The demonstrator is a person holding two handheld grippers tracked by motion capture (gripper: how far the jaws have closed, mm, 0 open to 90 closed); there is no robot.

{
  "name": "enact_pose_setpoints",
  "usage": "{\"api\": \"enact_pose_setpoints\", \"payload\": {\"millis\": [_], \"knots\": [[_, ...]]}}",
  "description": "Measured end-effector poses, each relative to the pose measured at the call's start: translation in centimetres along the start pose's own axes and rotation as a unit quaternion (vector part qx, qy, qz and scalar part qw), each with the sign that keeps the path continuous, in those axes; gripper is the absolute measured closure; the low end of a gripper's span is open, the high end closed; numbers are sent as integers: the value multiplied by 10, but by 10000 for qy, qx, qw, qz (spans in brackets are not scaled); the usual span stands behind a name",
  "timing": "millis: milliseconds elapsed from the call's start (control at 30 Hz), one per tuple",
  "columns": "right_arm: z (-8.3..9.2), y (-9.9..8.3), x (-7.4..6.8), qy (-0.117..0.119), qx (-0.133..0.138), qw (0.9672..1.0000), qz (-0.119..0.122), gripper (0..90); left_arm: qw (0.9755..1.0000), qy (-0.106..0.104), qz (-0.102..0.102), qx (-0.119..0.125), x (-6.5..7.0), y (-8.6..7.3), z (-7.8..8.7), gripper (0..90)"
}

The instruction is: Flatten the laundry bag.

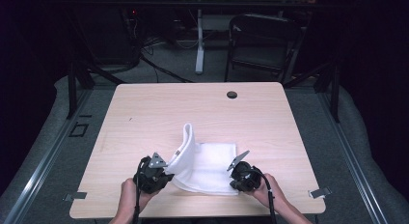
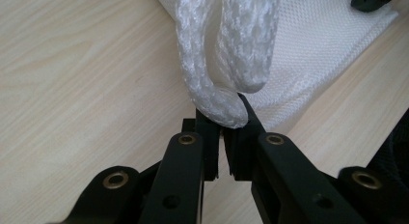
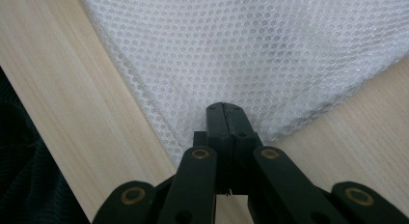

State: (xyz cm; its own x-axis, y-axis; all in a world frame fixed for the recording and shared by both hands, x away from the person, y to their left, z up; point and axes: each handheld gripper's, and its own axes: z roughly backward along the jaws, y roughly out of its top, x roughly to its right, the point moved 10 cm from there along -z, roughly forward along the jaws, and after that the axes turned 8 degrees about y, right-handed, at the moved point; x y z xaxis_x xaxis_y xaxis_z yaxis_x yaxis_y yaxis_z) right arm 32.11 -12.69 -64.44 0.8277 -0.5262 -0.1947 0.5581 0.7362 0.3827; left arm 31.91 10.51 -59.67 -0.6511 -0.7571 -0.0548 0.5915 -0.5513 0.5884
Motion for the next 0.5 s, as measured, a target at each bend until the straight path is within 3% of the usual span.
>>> {"api": "enact_pose_setpoints", "payload": {"millis": [400, 500], "knots": [[2, -2, 3, -26, -13, 10000, -38, 900, 9995, -124, 11, -281, -2, -11, -1, 850], [2, -3, 3, -38, -31, 10000, -30, 900, 9994, -140, 92, -291, -4, -13, 0, 842]]}}
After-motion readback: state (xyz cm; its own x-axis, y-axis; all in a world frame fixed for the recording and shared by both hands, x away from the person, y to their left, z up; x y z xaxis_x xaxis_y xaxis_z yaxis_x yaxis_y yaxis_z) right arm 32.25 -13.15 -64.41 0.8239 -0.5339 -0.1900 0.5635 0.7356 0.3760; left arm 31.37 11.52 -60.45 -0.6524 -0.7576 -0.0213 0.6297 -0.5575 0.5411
